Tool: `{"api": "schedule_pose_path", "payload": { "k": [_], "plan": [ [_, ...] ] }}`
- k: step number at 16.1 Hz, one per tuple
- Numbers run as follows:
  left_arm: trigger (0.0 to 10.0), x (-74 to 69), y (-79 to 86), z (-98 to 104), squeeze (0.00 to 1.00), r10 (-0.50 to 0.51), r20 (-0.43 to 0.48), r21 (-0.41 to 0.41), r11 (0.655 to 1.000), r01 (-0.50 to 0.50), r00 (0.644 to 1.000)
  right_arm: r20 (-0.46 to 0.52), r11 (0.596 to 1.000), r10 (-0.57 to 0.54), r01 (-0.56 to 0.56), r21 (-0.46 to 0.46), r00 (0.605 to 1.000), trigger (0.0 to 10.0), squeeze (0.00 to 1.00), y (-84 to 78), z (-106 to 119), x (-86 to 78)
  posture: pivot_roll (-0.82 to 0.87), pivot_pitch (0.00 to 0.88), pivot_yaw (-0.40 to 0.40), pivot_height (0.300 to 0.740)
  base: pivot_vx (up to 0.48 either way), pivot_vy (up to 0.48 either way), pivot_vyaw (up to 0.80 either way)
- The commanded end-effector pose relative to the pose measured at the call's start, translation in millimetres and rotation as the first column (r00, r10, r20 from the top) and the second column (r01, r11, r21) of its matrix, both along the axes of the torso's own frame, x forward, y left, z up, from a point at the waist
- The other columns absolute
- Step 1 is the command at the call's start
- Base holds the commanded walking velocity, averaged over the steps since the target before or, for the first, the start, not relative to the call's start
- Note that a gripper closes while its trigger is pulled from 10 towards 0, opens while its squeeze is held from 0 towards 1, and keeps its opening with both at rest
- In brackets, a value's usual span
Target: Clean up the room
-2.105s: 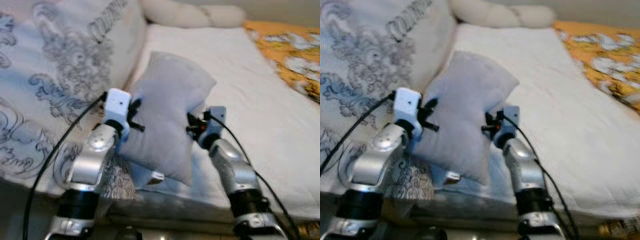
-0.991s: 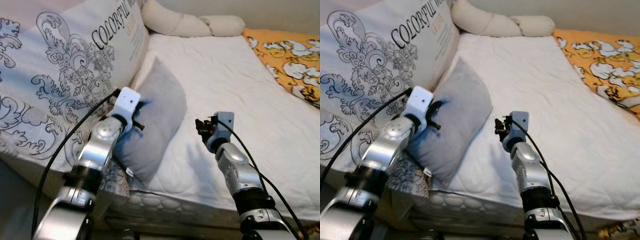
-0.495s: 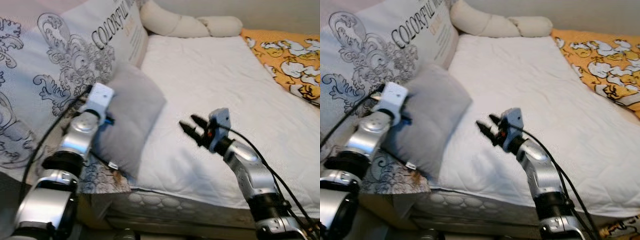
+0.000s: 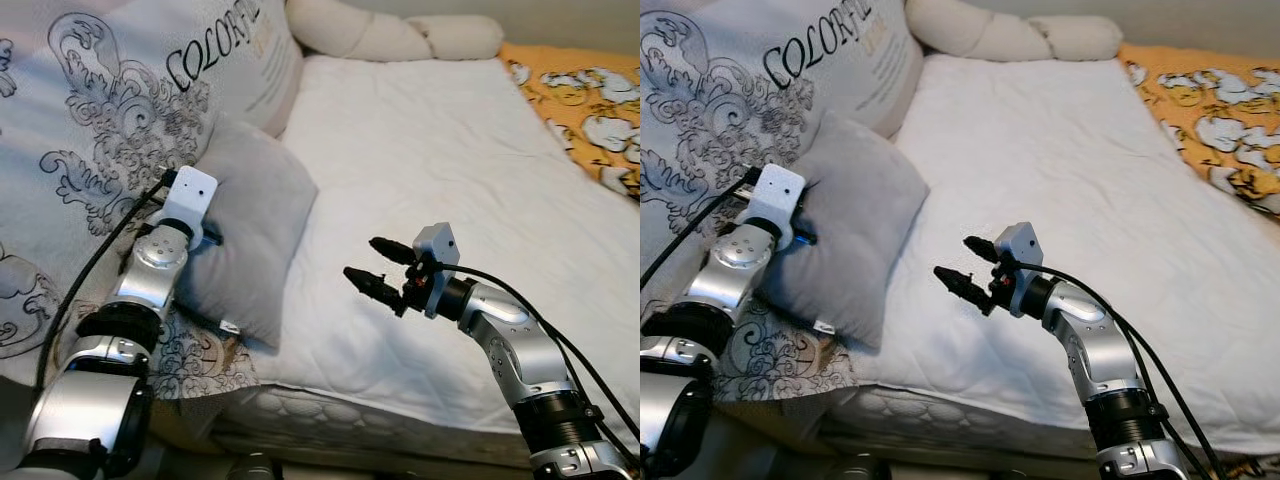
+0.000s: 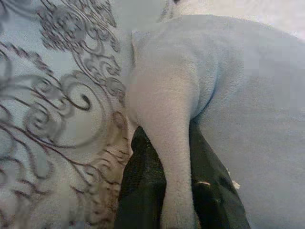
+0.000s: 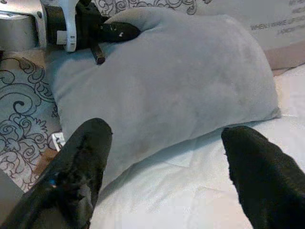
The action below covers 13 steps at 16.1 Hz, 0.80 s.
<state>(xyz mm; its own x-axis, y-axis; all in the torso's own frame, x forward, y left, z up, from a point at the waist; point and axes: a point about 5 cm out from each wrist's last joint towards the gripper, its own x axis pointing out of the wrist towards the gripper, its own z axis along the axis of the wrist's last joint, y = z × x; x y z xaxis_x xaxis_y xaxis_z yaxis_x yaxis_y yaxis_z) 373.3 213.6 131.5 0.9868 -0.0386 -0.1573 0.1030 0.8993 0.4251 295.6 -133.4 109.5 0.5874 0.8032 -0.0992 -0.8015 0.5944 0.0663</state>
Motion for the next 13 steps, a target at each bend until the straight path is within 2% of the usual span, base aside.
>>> {"api": "schedule_pose_path", "payload": {
  "k": [1, 2, 4, 5, 6, 7, 8, 9, 10, 11, 13],
  "plan": [
    [10.0, 2.1, 0.9, 8, 1.0, -0.013, 0.033, -0.013, 1.0, 0.014, 0.999, 0.009, 1.0, 0.007, -0.007, 0.015, 1.0, 10.0, 1.0, -0.6, 3, -1.8, 0.08, 0.0, 0.034, 0.74, 0.0, 0.0, 0.0],
    [10.0, 1.3, 1.4, 8, 1.0, -0.024, 0.042, -0.015, 1.0, 0.024, 0.999, 0.01, 1.0, 0.006, -0.006, 0.024, 1.0, 10.0, 1.0, -1.0, 3, -3.4, 0.06, 0.0, 0.042, 0.74, 0.0, 0.0, 0.0],
    [10.0, -2.3, 1.4, 14, 1.0, -0.063, 0.091, -0.077, 0.995, 0.07, 0.994, 0.035, 0.999, -0.014, 0.013, 0.044, 0.999, 10.0, 1.0, -2.4, 8, -5.5, 0.04, 0.0, 0.057, 0.74, 0.0, 0.0, 0.0],
    [10.0, -6.7, -0.2, 21, 1.0, -0.067, 0.144, -0.193, 0.977, 0.094, 0.987, 0.051, 0.998, -0.046, 0.043, 0.049, 0.998, 10.0, 1.0, -5.5, 10, -6.1, 0.02, 0.0, 0.073, 0.74, 0.0, 0.0, 0.0],
    [10.0, -13.8, -4.8, 30, 1.0, -0.069, 0.201, -0.325, 0.936, 0.133, 0.977, 0.066, 0.994, -0.097, 0.094, 0.058, 0.993, 10.0, 1.0, -9.4, 12, -5.7, 0.02, 0.0, 0.066, 0.74, 0.0, 0.0, 0.0],
    [10.0, -22.6, -11.3, 33, 1.0, -0.099, 0.222, -0.363, 0.915, 0.177, 0.97, 0.086, 0.99, -0.139, 0.136, 0.04, 0.987, 10.0, 1.0, -11.0, 12, -5.4, 0.03, 0.0, 0.056, 0.74, 0.0, 0.0, 0.0],
    [10.0, -31.3, -18.8, 32, 1.0, -0.129, 0.225, -0.354, 0.913, 0.204, 0.966, 0.106, 0.984, -0.177, 0.175, 0.028, 0.979, 10.0, 1.0, -11.0, 13, -5.2, 0.04, 0.0, 0.034, 0.74, 0.0, 0.0, 0.0],
    [10.0, -43.4, -29.5, 29, 1.0, -0.177, 0.23, -0.304, 0.921, 0.244, 0.957, 0.097, 0.965, -0.26, 0.256, 0.057, 0.961, 10.0, 1.0, -12.1, 14, -3.4, 0.06, 0.0, 0.004, 0.74, 0.0, 0.0, 0.0],
    [10.0, -48.9, -33.8, 28, 0.93, -0.19, 0.237, -0.289, 0.923, 0.256, 0.953, 0.089, 0.95, -0.31, 0.305, 0.064, 0.947, 10.0, 1.0, -13.4, 14, -2.1, 0.06, 0.0, -0.001, 0.74, 0.0, 0.0, 0.0],
    [10.0, -63.1, -40.4, 31, 0.73, -0.174, 0.259, -0.307, 0.918, 0.252, 0.95, 0.052, 0.913, -0.407, 0.405, 0.056, 0.912, 10.0, 0.0, -15.0, 6, -3.1, 0.05, 0.0, -0.006, 0.74, 0.0, 0.0, 0.0],
    [10.0, -77.5, -44.9, 33, 0.58, -0.157, 0.249, -0.33, 0.914, 0.237, 0.956, -0.012, 0.881, -0.471, 0.471, 0.036, 0.882, 10.0, 0.0, -12.1, -3, -7.4, 0.01, 0.0, 0.016, 0.74, 0.0, 0.0, 0.0]
  ]
}}
